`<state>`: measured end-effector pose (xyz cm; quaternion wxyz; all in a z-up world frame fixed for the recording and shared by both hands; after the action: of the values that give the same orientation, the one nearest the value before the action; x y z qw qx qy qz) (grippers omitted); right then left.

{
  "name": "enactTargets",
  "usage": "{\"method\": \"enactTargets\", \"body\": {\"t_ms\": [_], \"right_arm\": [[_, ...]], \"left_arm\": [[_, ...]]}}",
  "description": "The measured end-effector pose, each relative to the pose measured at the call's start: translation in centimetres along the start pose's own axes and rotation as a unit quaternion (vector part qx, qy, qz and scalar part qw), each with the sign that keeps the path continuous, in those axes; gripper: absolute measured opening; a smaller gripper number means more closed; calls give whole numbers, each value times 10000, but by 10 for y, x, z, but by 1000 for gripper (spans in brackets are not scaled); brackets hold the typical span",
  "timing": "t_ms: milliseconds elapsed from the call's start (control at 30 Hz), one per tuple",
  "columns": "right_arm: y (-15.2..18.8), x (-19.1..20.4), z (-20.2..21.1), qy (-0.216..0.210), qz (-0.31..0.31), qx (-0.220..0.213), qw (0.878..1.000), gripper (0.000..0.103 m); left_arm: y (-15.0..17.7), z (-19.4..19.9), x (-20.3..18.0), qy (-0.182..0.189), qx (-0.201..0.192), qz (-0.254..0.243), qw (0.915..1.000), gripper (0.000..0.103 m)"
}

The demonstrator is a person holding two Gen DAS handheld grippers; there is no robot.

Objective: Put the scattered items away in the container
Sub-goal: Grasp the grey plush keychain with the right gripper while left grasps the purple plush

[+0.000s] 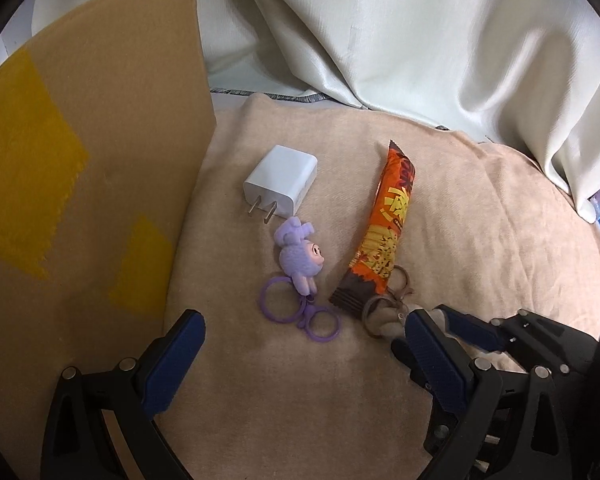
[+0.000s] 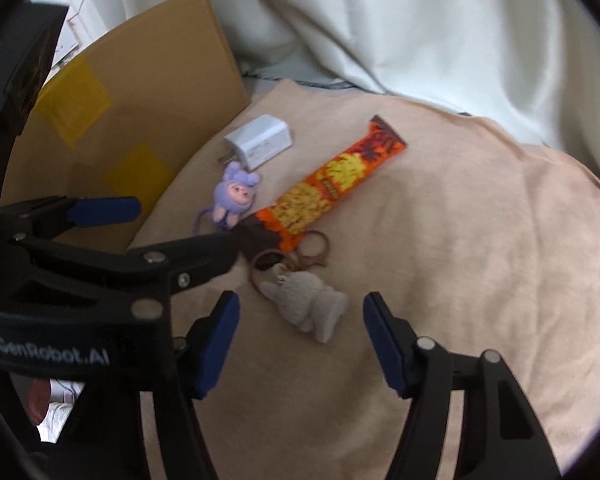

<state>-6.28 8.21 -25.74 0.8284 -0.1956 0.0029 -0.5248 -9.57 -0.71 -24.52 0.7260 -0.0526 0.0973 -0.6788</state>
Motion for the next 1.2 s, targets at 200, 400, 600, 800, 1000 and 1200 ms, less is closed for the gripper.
{"method": "enactTargets", "body": {"t_ms": [200, 400, 600, 800, 1000, 1200], "right_arm": [[-2, -4, -1, -184, -205, -50, 9996, 39], [-3, -19, 41, -6, -401, -435, 9983, 39], [3, -45, 79, 219, -640, -637, 9957, 39], [21, -64, 99, 264, -891, -713, 9931, 39], [32, -71, 98, 197, -1132, -739, 9906, 39], [39, -73, 98, 158, -1241, -743, 9894, 39]], "left_arm": [[0, 5, 0, 90, 4, 68, 9999, 101], [-4, 18, -4, 168, -200, 73, 9996, 101], [-8, 5, -6, 111, -97, 80, 9999, 101], [-19, -3, 13, 73, -178, 1012, 9947, 100], [-26, -13, 9, 133, -165, 1005, 9947, 76], [-26, -31, 21, 126, 109, 1315, 9912, 70]]}}
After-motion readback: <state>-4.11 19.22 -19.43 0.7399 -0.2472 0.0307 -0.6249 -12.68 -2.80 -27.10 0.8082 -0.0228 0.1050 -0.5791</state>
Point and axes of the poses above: each gripper's, at about its wrist camera, not at the fingertips, and z roughly against the way its jaws point, x to its left, y to its underside, the point moved 9 cm from there along -z, roughly the way its jaws point, and after that the axes turned 11 degrees about x, right-handed, at the moved point
